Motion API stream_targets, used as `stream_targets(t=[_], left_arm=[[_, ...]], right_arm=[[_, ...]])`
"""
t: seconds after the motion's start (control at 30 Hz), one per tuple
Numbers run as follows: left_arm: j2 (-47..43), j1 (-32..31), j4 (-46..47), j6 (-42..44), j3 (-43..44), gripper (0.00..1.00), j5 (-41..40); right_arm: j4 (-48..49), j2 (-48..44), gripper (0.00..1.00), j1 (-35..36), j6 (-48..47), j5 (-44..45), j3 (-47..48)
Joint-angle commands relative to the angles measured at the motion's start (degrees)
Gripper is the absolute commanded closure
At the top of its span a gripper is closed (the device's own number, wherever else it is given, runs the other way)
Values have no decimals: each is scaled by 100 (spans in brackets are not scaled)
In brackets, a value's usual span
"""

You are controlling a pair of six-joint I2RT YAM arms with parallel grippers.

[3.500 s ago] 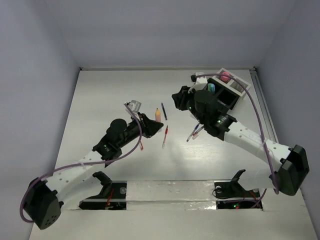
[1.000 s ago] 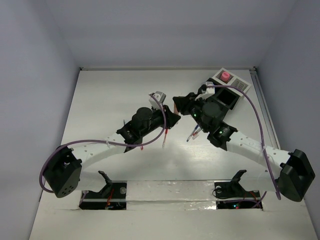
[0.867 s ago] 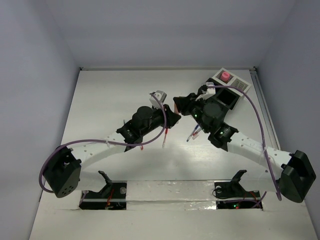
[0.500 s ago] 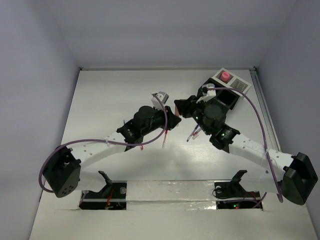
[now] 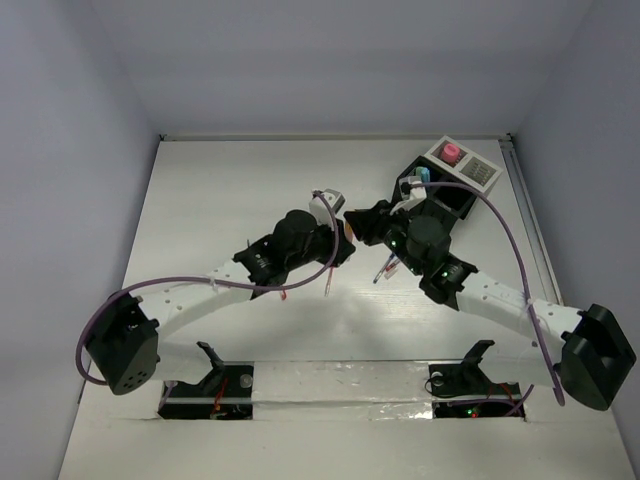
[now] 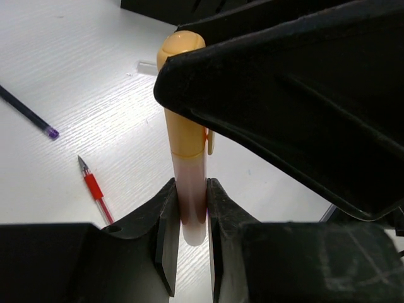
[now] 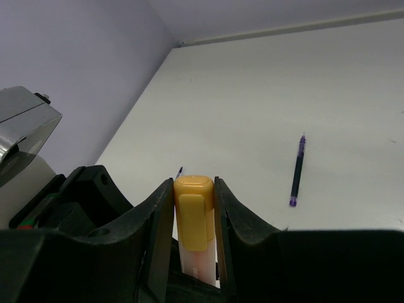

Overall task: Sort the stationery into containers
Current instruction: Close the pen cap on the pen.

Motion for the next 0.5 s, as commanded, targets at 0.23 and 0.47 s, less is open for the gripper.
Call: stream_targets(t=[0.23,0.47], left_arm=[[-412,107,1788,576,1586,100,-508],[-316,107,1375,814,2298,100,-508]], right_arm=[[-1083,388,100,686,540,-1416,-880],[-986,476,100,871,663,-1320,-1038]])
